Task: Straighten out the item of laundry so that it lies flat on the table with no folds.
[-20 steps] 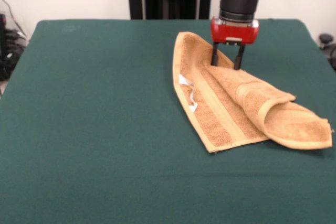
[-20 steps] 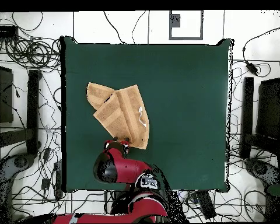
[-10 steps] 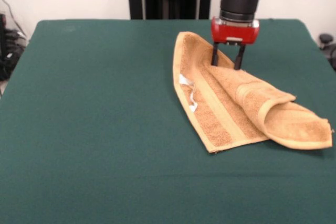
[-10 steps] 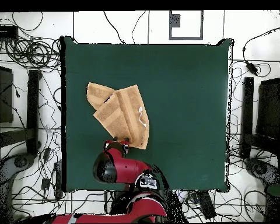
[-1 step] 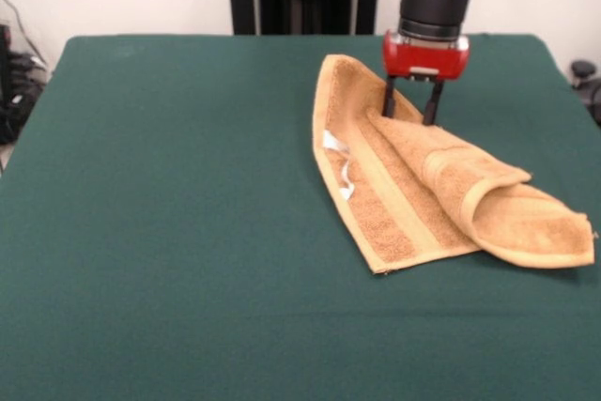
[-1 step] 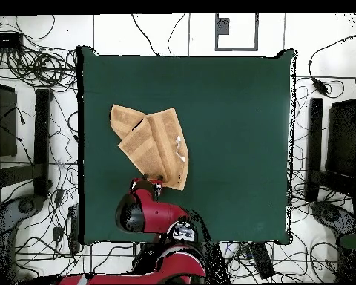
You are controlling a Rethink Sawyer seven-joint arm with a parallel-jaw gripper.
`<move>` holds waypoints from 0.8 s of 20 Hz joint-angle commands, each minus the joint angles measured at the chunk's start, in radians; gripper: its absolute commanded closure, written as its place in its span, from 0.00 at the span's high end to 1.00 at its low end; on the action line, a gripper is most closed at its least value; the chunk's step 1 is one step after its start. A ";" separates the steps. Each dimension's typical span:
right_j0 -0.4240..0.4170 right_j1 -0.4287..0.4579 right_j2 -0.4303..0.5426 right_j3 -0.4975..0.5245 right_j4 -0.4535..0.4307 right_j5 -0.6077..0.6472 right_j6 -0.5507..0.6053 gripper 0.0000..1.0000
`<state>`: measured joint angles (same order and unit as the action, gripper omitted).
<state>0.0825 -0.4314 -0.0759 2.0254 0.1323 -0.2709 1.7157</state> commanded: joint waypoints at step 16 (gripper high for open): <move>0.063 0.099 0.157 -0.100 0.106 0.004 0.254 1.00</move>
<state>0.0902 -0.4303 -0.0771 2.0257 0.1551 -0.2707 1.7157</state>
